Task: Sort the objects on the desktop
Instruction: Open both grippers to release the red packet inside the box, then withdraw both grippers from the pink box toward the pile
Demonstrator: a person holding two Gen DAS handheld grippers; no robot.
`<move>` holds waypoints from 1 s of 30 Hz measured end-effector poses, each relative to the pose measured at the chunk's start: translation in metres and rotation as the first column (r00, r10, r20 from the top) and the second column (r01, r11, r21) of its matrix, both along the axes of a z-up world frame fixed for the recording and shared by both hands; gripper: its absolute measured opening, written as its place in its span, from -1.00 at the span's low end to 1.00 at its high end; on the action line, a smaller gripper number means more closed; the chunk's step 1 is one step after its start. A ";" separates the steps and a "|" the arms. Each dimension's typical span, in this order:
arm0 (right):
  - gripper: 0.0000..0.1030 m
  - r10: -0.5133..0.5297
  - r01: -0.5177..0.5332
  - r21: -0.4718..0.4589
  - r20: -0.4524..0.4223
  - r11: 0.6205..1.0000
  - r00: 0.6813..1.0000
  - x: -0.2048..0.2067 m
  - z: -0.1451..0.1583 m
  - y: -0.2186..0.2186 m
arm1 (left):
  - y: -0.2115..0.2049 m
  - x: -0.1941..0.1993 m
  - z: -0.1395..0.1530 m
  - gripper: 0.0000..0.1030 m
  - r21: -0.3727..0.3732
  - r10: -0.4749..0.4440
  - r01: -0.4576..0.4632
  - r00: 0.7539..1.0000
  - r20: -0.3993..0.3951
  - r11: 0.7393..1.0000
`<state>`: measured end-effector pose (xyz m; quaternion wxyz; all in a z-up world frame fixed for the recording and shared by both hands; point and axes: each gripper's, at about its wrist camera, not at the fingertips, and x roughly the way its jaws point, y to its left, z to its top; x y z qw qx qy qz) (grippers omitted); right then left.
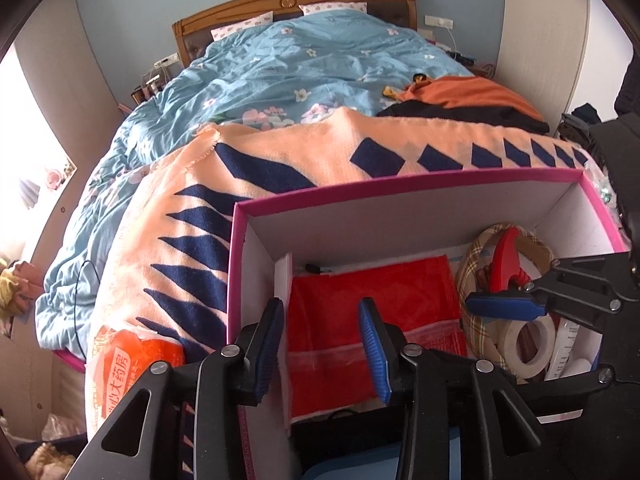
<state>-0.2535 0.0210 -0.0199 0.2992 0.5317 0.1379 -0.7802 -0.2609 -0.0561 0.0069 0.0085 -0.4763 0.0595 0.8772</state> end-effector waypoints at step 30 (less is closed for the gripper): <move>0.69 -0.151 -0.013 -0.354 -0.433 0.935 0.888 0.220 0.077 0.094 | 0.008 0.222 0.036 1.00 0.060 0.105 -0.089 0.922 -0.373 0.994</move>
